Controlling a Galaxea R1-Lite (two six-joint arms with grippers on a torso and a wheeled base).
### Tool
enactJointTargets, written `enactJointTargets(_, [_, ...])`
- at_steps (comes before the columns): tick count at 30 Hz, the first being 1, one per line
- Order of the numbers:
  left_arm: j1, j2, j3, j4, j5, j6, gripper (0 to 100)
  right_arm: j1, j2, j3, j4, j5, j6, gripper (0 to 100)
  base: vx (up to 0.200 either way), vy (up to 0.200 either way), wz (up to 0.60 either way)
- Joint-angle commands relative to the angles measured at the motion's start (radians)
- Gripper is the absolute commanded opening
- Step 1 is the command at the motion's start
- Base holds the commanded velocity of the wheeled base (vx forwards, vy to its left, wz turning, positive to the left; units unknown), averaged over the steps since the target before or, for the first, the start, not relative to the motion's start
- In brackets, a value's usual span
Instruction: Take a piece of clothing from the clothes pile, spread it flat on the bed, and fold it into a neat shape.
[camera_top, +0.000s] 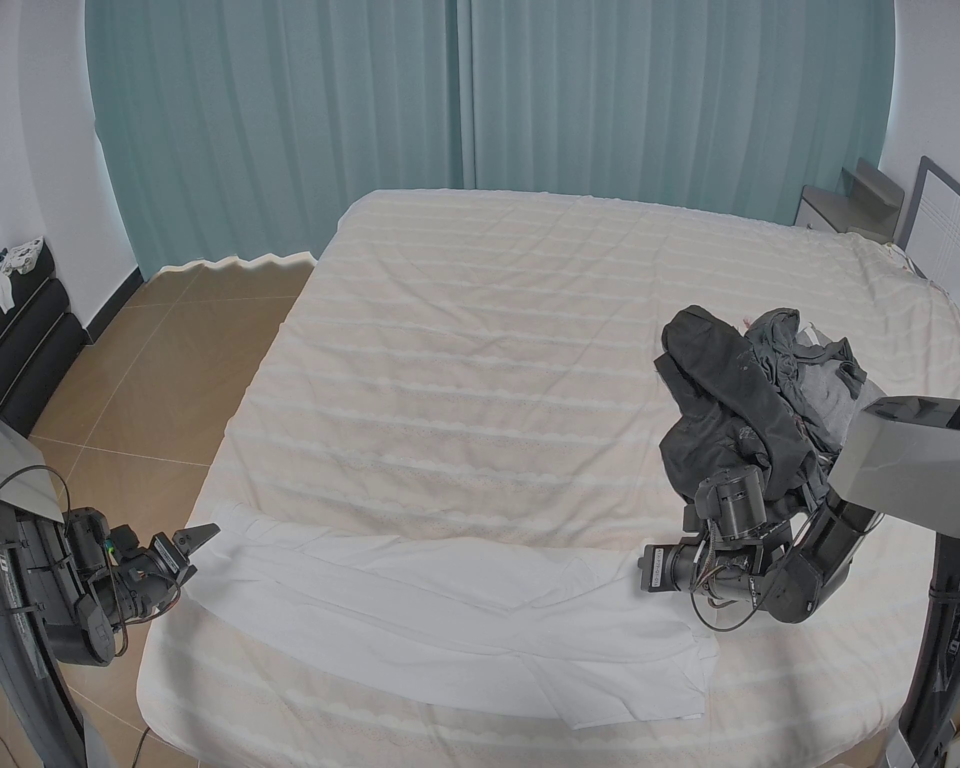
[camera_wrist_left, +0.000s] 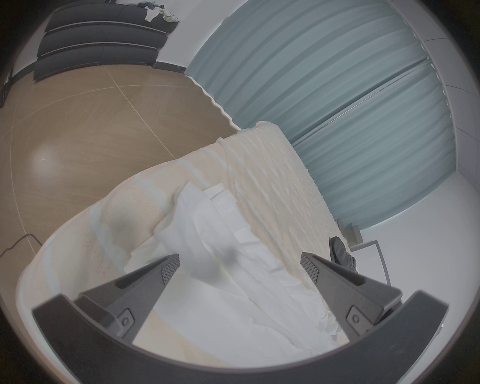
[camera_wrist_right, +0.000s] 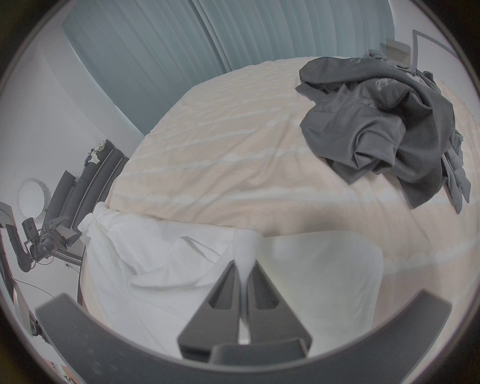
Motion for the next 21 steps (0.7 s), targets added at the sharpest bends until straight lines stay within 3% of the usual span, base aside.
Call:
enactJointTargets(1, [0.000, 0.002, 0.001, -0.018, 0.000, 0.000, 100, -0.003, 0.035, -0.008, 0.001, -0.004, 0.001, 0, 0.000, 0.000, 0.00])
enactJointTargets(2, [0.000, 0.002, 0.001, -0.018, 0.000, 0.000, 100, -0.003, 0.037, -0.008, 0.000, -0.004, 0.001, 0, 0.000, 0.000, 0.00])
enactJointTargets(3, [0.000, 0.002, 0.001, -0.018, 0.000, 0.000, 100, -0.003, 0.037, -0.008, 0.001, -0.004, 0.001, 100, 0.000, 0.000, 0.00])
enactJointTargets(8, [-0.003, 0.002, -0.001, -0.018, 0.009, 0.003, 100, -0.006, 0.029, 0.004, 0.001, -0.005, 0.003, 100, 0.000, 0.000, 0.00])
enactJointTargets(12, [-0.035, -0.012, -0.013, -0.018, 0.109, 0.043, 100, -0.048, -0.020, 0.061, -0.009, -0.007, 0.020, 100, 0.000, 0.000, 0.00])
enactJointTargets(13, [-0.070, -0.051, -0.016, -0.018, 0.184, 0.043, 100, -0.078, -0.064, 0.093, -0.011, -0.004, 0.055, 100, 0.000, 0.000, 0.00])
enactJointTargets(15, [-0.107, -0.081, -0.019, -0.018, 0.242, 0.044, 100, -0.098, -0.115, 0.122, -0.012, -0.004, 0.129, 100, 0.000, 0.000, 0.00])
enactJointTargets(17, [-0.133, -0.109, -0.027, -0.018, 0.256, 0.067, 100, -0.114, -0.196, 0.167, -0.015, -0.004, 0.244, 100, 0.000, 0.000, 0.00])
enactJointTargets(18, [-0.133, -0.109, -0.027, -0.018, 0.256, 0.067, 100, -0.114, -0.196, 0.167, -0.015, -0.004, 0.244, 100, 0.000, 0.000, 0.00])
enactJointTargets(19, [-0.150, -0.126, -0.038, -0.007, 0.256, 0.118, 100, -0.118, -0.271, 0.221, -0.014, -0.002, 0.330, 100, 0.000, 0.000, 0.00])
enactJointTargets(21, [-0.167, -0.135, -0.084, 0.051, 0.268, 0.173, 100, -0.120, -0.331, 0.280, -0.015, 0.002, 0.374, 100, 0.000, 0.000, 0.00])
